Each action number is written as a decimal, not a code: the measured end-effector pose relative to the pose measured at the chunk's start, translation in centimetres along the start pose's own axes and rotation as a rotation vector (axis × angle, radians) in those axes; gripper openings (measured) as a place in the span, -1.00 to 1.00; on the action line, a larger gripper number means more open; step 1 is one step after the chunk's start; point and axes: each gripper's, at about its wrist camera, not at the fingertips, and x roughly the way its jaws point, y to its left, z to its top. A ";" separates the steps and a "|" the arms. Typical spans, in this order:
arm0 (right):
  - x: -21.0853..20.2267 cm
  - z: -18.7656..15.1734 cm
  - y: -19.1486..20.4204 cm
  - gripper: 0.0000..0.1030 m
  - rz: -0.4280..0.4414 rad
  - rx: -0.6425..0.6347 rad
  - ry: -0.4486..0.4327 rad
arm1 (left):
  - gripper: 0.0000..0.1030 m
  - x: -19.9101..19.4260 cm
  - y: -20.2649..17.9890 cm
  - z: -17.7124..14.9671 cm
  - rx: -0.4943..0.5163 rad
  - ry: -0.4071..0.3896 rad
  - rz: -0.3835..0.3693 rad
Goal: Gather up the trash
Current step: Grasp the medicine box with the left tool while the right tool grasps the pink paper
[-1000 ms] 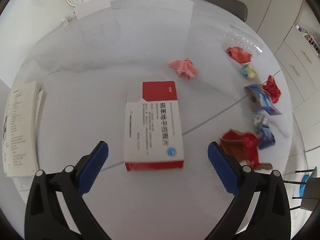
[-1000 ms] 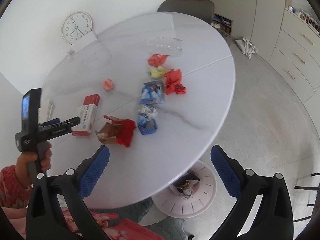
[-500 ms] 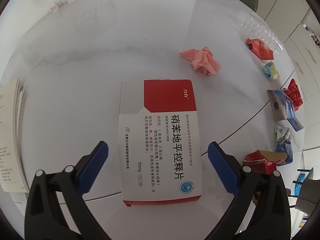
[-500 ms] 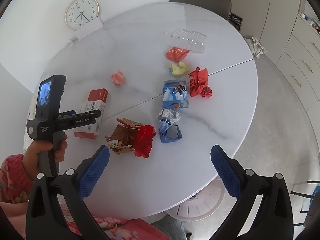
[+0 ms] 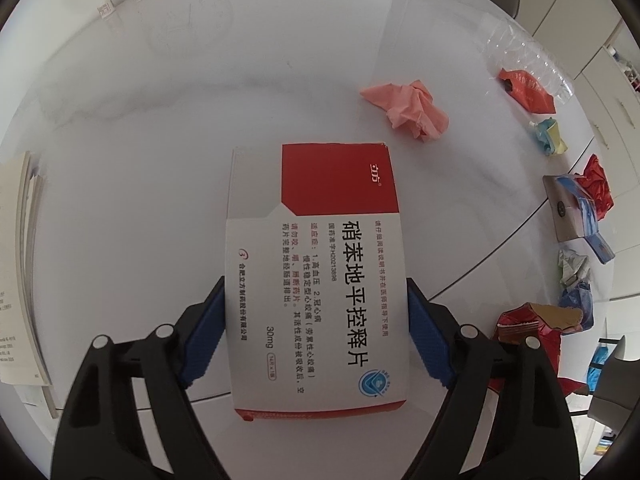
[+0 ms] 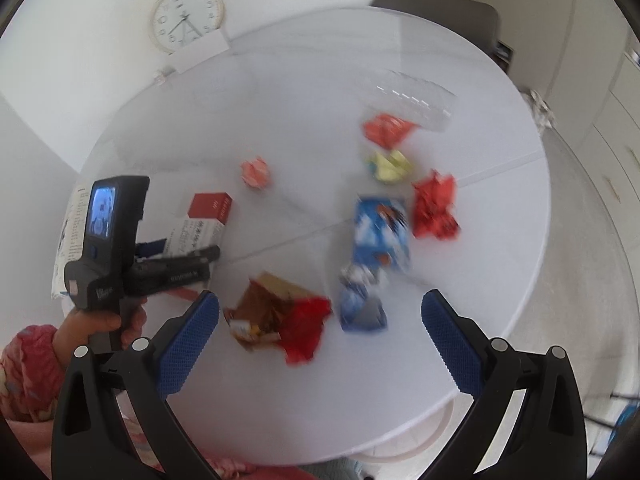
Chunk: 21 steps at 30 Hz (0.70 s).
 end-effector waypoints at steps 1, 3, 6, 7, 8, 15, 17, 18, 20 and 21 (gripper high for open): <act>0.9 1.2 0.7 0.95 0.010 -0.028 0.000 | 0.54 -0.3 0.4 -0.1 -0.007 -0.004 -0.006; 3.0 3.4 2.1 0.95 0.016 -0.077 0.011 | 0.54 -1.2 1.3 -0.4 -0.021 -0.017 -0.013; 7.3 6.7 4.6 0.95 0.018 -0.151 0.044 | 0.54 -3.0 2.5 -0.7 -0.031 -0.045 -0.006; 9.1 7.7 5.5 0.95 0.019 -0.174 0.062 | 0.54 -3.6 3.0 -0.8 -0.034 -0.053 -0.004; 10.2 8.3 6.0 0.91 0.015 -0.186 0.071 | 0.54 -4.4 3.6 -1.1 -0.039 -0.062 -0.002; 19.1 11.1 8.4 0.25 -0.049 -0.208 0.204 | 0.54 -8.0 7.2 -2.5 -0.073 -0.096 -0.006; 19.3 11.1 8.5 -0.10 -0.063 -0.208 0.184 | 0.54 -8.6 7.6 -2.8 -0.072 -0.109 0.002; 19.3 11.2 8.6 -0.27 -0.067 -0.211 0.187 | 0.54 -8.8 7.7 -3.1 -0.070 -0.114 0.006; 18.8 11.2 8.3 -0.39 -0.043 -0.196 0.190 | 0.54 -9.4 7.9 -3.4 -0.065 -0.124 0.008; 18.0 11.1 8.0 -0.40 -0.018 -0.179 0.174 | 0.54 -9.4 7.8 -3.1 -0.064 -0.125 0.004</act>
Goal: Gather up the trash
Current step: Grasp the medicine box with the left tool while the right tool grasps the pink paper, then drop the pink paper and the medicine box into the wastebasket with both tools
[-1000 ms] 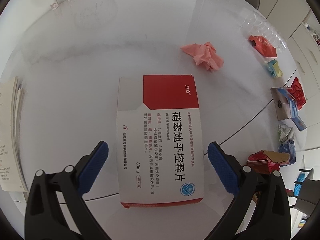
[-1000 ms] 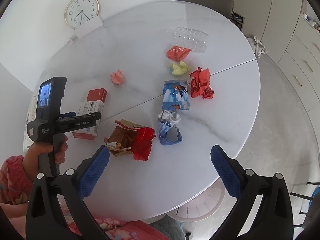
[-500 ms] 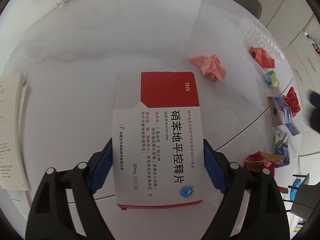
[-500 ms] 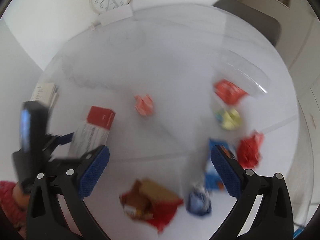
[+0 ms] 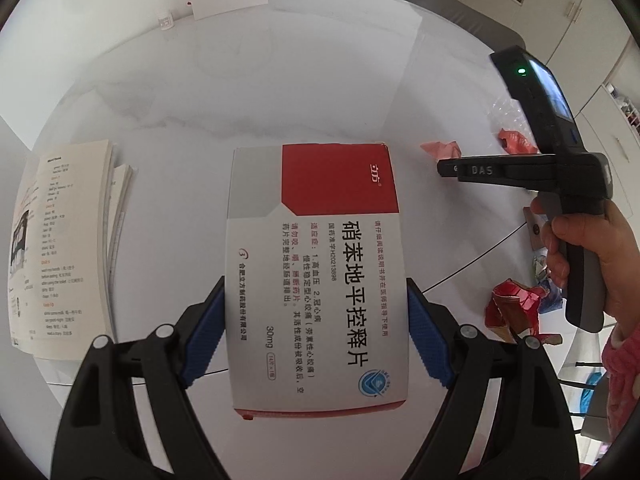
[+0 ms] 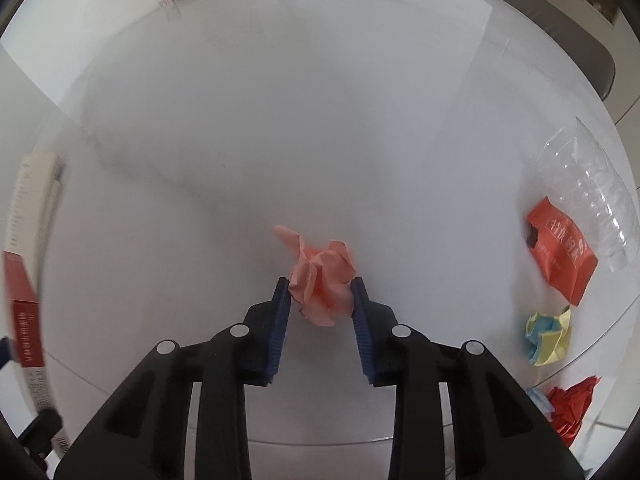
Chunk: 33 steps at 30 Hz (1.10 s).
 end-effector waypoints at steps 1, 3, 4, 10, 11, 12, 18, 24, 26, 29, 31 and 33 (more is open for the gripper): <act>-0.7 -0.3 -0.2 -0.40 0.007 0.007 -0.014 | 0.54 -0.5 0.2 -0.4 0.001 -0.003 -0.007; -2.9 -1.7 -0.8 -0.40 0.014 0.018 -0.056 | 0.54 -1.0 -0.6 -0.3 0.011 -0.012 -0.022; -4.3 -2.7 -1.3 -0.40 0.030 0.033 -0.080 | 0.54 -1.1 -1.2 -0.2 0.020 -0.019 -0.028; -13.0 -11.8 -5.2 -0.40 0.105 0.153 -0.170 | 0.54 -3.7 -6.1 -0.9 0.097 -0.052 -0.113; -14.4 -13.6 -5.8 -0.39 0.104 0.165 -0.178 | 0.54 -4.2 -7.1 -1.1 0.111 -0.055 -0.127; -16.0 -16.1 -6.8 -0.39 0.090 0.178 -0.186 | 0.54 -4.7 -8.4 -1.4 0.129 -0.060 -0.143; -19.4 -28.8 -11.5 -0.35 0.008 0.279 -0.134 | 0.54 -6.2 -14.9 -3.8 0.221 -0.052 -0.205; -13.9 -36.9 -14.3 -0.34 0.069 0.386 0.003 | 0.54 -7.5 -20.6 -6.8 0.314 -0.040 -0.228; -11.4 -37.8 -14.8 -0.19 0.085 0.395 0.043 | 0.54 -7.9 -22.2 -7.9 0.346 -0.038 -0.226; -8.6 -39.2 -15.7 0.46 0.099 0.414 0.084 | 0.54 -8.3 -24.2 -9.4 0.386 -0.033 -0.225; -7.6 -39.5 -16.7 0.48 0.071 0.440 0.094 | 0.54 -8.4 -25.4 -10.7 0.422 -0.022 -0.225; -7.7 -40.1 -17.8 0.50 0.072 0.480 0.098 | 0.54 -8.4 -26.7 -12.0 0.468 -0.014 -0.222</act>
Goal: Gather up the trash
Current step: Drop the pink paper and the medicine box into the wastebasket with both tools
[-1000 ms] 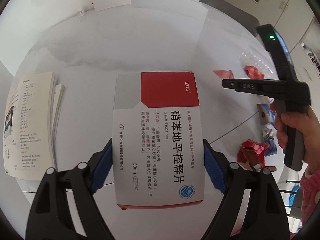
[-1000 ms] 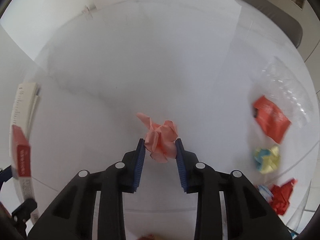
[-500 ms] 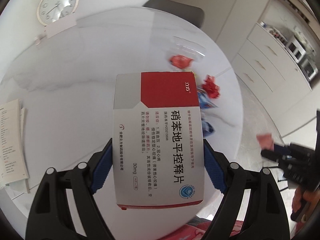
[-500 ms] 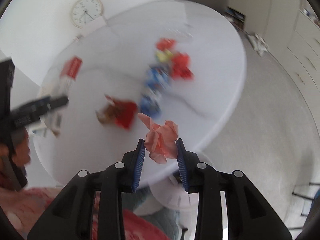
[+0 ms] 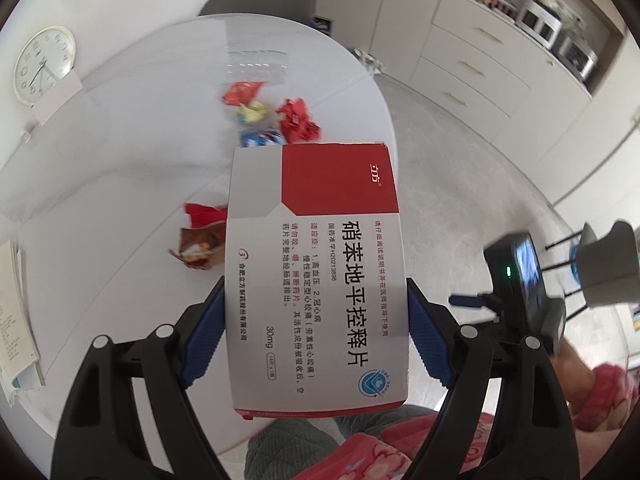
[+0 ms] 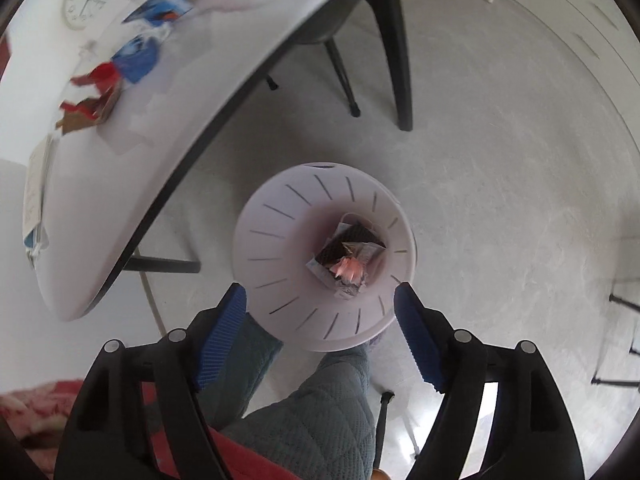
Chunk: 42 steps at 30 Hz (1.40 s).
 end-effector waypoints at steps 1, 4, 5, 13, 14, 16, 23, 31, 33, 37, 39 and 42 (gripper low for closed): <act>-0.5 -0.1 -0.8 0.58 0.004 0.025 -0.011 | 0.54 0.2 -0.8 -0.3 0.026 0.008 -0.003; -2.7 -0.4 -3.0 0.72 -0.020 0.080 -0.064 | 0.54 1.2 -3.8 -1.6 0.118 0.044 -0.027; -3.3 -0.5 -3.7 0.72 -0.034 0.092 -0.077 | 0.54 1.8 -5.1 -2.1 0.162 0.068 -0.043; -7.2 -2.2 -9.0 0.78 -0.083 0.212 -0.144 | 0.54 7.7 -11.4 -6.3 0.361 0.211 -0.075; -7.5 -2.5 -9.4 0.78 -0.084 0.227 -0.147 | 0.54 8.6 -11.6 -6.5 0.364 0.224 -0.070; -7.3 -2.9 -10.1 0.78 -0.078 0.250 -0.148 | 0.55 10.6 -11.8 -6.9 0.359 0.238 -0.058; -7.2 -3.9 -10.3 0.78 -0.072 0.270 -0.129 | 0.72 13.2 -12.0 -7.5 0.372 0.243 -0.036; -9.1 -3.3 -8.9 0.78 -0.064 0.239 -0.165 | 0.76 9.1 -10.5 -6.4 0.305 0.154 -0.043; -10.4 -2.8 -8.1 0.78 -0.049 0.222 -0.197 | 0.82 6.7 -9.5 -5.8 0.280 0.104 -0.016; -13.4 -1.7 -5.5 0.86 -0.019 0.169 -0.280 | 0.85 2.7 -6.5 -4.5 0.211 0.023 0.038; -14.6 -1.1 -4.1 0.88 -0.009 0.143 -0.320 | 0.85 1.3 -4.7 -3.7 0.162 -0.001 0.064; -15.7 -0.3 -2.3 0.88 0.014 0.106 -0.353 | 0.85 -0.5 -1.6 -3.2 0.083 -0.033 0.093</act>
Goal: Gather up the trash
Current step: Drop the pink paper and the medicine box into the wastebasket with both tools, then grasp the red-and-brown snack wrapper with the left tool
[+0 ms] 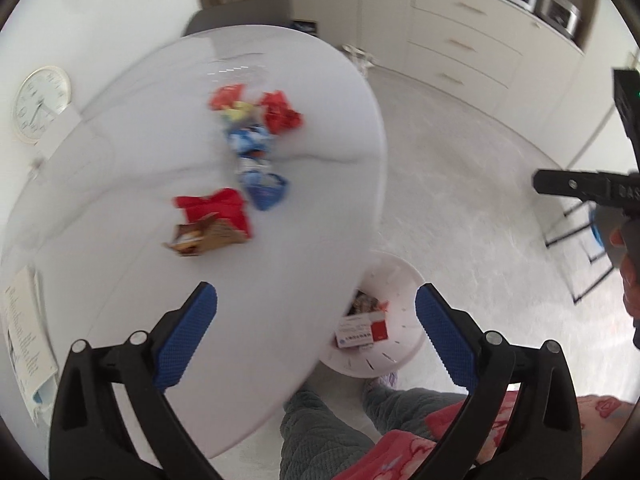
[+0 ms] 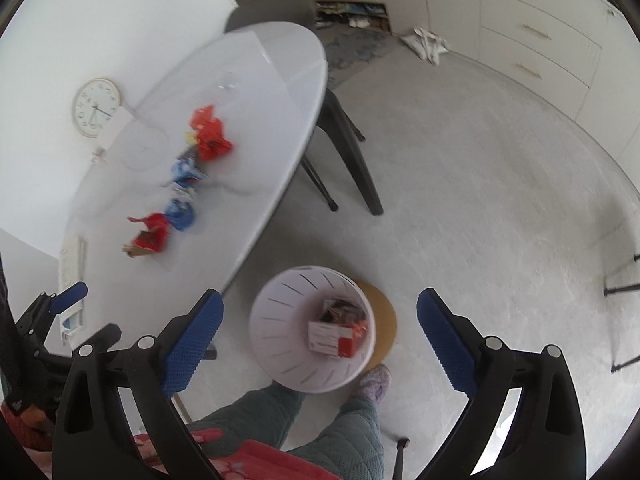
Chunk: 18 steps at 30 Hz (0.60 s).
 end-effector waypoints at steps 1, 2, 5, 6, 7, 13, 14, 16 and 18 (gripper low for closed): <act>-0.1 0.3 0.7 0.88 0.009 -0.009 -0.009 | 0.85 -0.2 1.0 0.1 -0.023 -0.006 0.009; -0.1 0.5 1.5 0.88 0.020 -0.020 -0.016 | 0.85 -0.4 2.2 0.2 -0.050 -0.012 0.020; 0.5 1.1 3.8 0.88 0.045 -0.046 -0.015 | 0.85 0.0 5.4 0.8 -0.117 -0.008 0.032; 0.8 1.3 4.6 0.88 0.051 -0.056 -0.013 | 0.85 0.3 6.7 1.0 -0.146 -0.003 0.022; 1.1 1.3 5.5 0.88 0.057 -0.071 -0.010 | 0.85 0.6 7.8 1.2 -0.172 0.000 0.011; 3.1 1.2 10.7 0.88 0.053 -0.198 -0.003 | 0.85 4.1 13.0 2.9 -0.266 0.049 -0.072; 3.5 1.2 11.6 0.88 0.053 -0.212 -0.002 | 0.84 4.8 13.5 3.3 -0.272 0.060 -0.086; 4.0 0.9 12.5 0.88 0.058 -0.226 0.008 | 0.74 6.2 14.3 4.1 -0.279 0.090 -0.125; 4.7 0.8 13.3 0.88 0.075 -0.230 0.021 | 0.60 7.8 15.0 5.0 -0.285 0.128 -0.149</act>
